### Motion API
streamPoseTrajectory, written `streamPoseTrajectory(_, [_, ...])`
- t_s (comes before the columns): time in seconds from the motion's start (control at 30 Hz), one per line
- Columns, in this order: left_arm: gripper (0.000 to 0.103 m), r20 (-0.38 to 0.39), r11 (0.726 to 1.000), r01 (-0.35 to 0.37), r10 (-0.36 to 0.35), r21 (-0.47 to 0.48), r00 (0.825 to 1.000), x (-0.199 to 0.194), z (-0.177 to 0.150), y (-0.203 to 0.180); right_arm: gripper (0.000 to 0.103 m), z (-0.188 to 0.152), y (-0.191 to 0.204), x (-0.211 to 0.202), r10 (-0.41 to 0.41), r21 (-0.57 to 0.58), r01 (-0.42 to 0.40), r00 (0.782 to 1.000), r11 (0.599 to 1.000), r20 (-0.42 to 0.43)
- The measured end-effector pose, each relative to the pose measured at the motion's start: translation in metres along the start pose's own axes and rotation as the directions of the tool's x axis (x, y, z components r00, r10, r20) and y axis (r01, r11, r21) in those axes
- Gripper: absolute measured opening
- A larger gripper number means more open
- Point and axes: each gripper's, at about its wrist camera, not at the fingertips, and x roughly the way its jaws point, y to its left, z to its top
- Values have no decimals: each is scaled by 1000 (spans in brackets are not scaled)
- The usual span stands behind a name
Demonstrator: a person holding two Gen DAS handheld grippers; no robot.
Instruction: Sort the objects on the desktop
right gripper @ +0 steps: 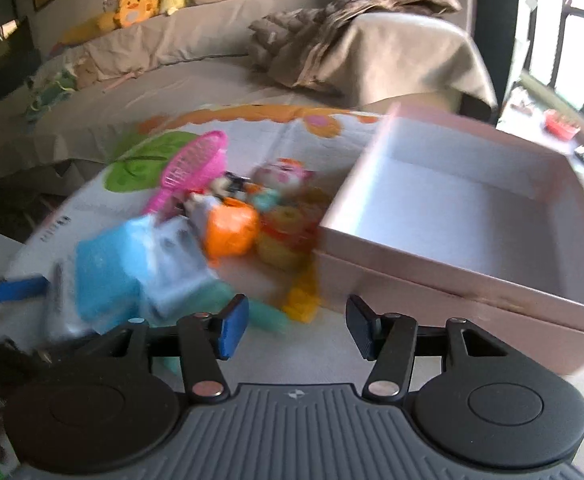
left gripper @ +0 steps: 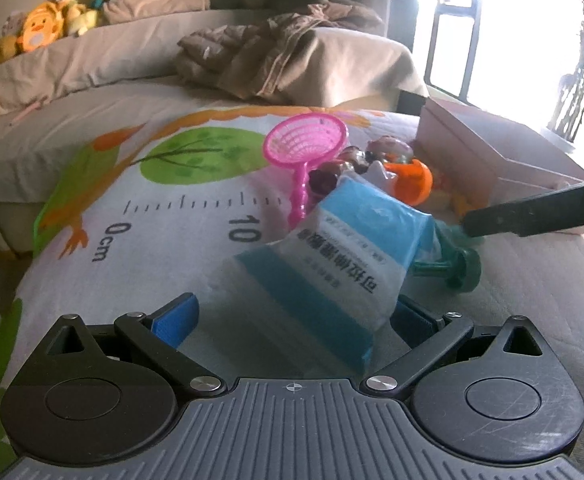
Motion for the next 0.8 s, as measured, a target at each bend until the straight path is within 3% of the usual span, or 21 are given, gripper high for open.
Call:
streamPoseTrajectory(0.1, [103,3,1000,2,-2,-2,1000,-1,-1,2,55,2,15,7,63,6,-63,998,998,-4])
streamPoseTrajectory(0.23, [103,5,1000,1,-1,1,1000,-2,-1,2,55,-1,28,12,52,-20,-52,999,998,-15])
streamPoseTrajectory(0.27, [103,7,1000,-1,1,4,1000,-3,-1,2,52,-2,30,11,49,-29,-49,999,998,-13])
streamPoseTrajectory(0.37, [103,13,1000,-2,2,27,1000,-4,1,-2,26,-5,29,6,30,-42,-32,999,999,-41])
streamPoseTrajectory(0.6, [103,28,989,-31,27,143,999,8,17,-24,25,-37,-1,-22,-55,9,56,997,998,-50])
streamPoseTrajectory(0.8, [103,6,986,-13,12,168,1000,21,24,-36,28,-49,-31,-43,-114,94,116,993,989,-21])
